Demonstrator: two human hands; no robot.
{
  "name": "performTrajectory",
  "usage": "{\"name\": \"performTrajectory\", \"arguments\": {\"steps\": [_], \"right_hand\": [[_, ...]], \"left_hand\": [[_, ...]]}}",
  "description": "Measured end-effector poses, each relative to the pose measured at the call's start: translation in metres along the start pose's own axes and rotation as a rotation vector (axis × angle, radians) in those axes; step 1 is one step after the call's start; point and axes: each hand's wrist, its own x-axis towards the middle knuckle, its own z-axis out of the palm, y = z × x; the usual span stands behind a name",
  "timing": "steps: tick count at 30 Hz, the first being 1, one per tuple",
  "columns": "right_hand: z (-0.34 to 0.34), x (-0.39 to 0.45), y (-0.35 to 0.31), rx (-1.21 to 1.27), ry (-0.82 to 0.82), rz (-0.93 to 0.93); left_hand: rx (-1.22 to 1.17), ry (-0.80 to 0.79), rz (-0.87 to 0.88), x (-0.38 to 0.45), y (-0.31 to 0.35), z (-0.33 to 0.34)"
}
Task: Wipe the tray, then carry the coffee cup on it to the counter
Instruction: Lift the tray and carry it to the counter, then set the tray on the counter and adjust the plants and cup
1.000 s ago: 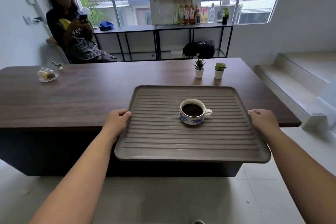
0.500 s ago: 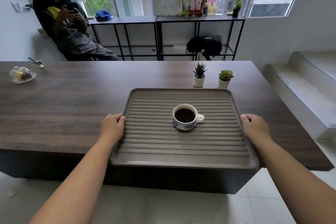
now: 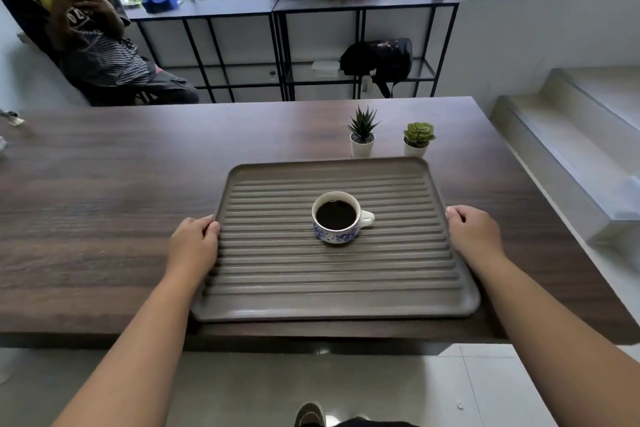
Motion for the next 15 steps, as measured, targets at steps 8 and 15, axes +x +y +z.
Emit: {"name": "performTrajectory", "arguments": {"steps": [8,15], "right_hand": [[0.008,0.002,0.003,-0.088,0.026,-0.041],[0.007,0.001,0.003,-0.053,0.008,0.032]], "left_hand": [[0.04,-0.038,-0.003,0.005,-0.007,0.003],[0.009,-0.034,0.012,0.017,-0.008,-0.002]]}}
